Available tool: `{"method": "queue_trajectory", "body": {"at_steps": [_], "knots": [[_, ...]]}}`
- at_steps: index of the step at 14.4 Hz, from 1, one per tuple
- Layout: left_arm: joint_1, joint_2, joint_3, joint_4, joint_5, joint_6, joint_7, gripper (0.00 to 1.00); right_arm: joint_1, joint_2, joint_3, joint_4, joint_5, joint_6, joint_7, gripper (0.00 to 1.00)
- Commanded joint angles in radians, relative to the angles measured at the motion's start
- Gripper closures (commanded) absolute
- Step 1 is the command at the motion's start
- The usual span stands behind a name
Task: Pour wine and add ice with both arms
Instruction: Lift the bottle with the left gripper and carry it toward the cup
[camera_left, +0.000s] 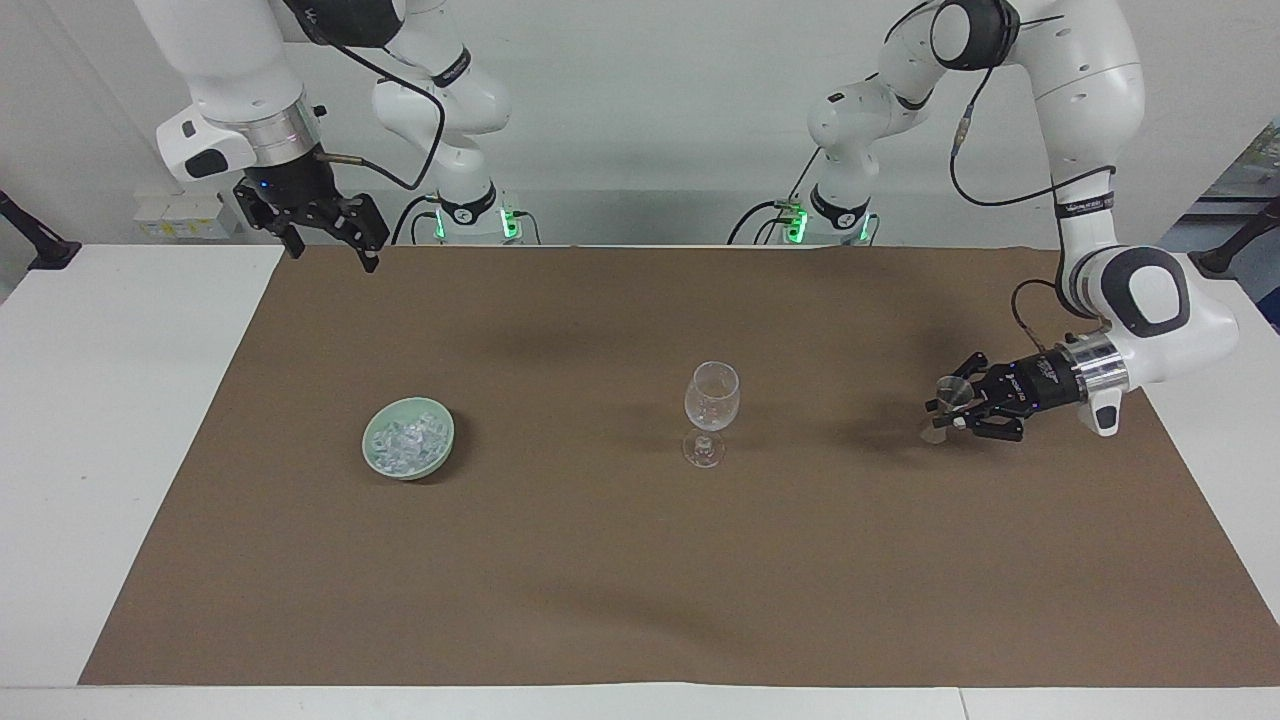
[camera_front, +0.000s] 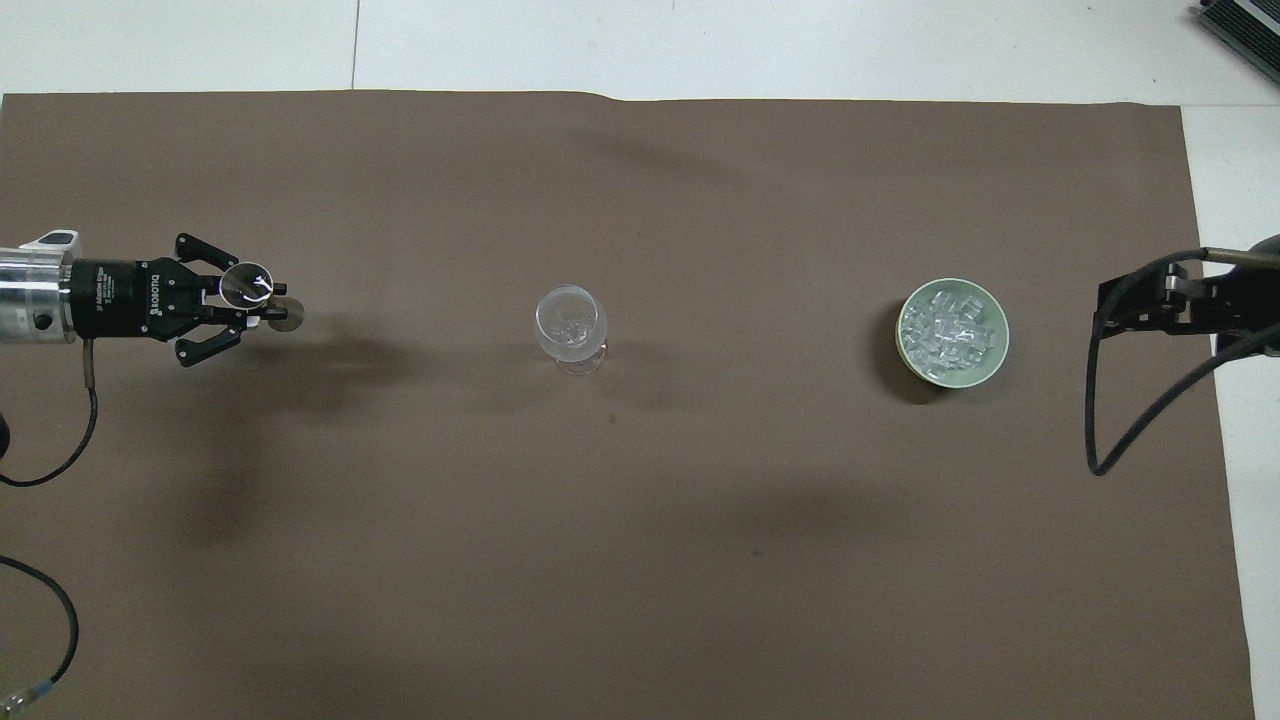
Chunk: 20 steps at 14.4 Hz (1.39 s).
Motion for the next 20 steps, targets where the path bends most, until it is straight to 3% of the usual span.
{"method": "queue_trajectory", "body": {"at_steps": [1, 10, 20], "knots": [[-0.037, -0.049, 0.006, -0.006, 0.027, 0.022, -0.083, 1.00, -0.018, 0.004, 0.003, 0.008, 0.029, 0.001, -0.038, 0.00], [-0.058, -0.115, -0.092, -0.015, -0.002, 0.069, -0.208, 1.00, -0.018, 0.004, 0.003, 0.008, 0.028, -0.001, -0.040, 0.00], [-0.078, -0.151, -0.253, -0.028, -0.012, 0.233, -0.355, 1.00, -0.020, 0.003, 0.003, 0.006, 0.028, 0.001, -0.040, 0.00]]}}
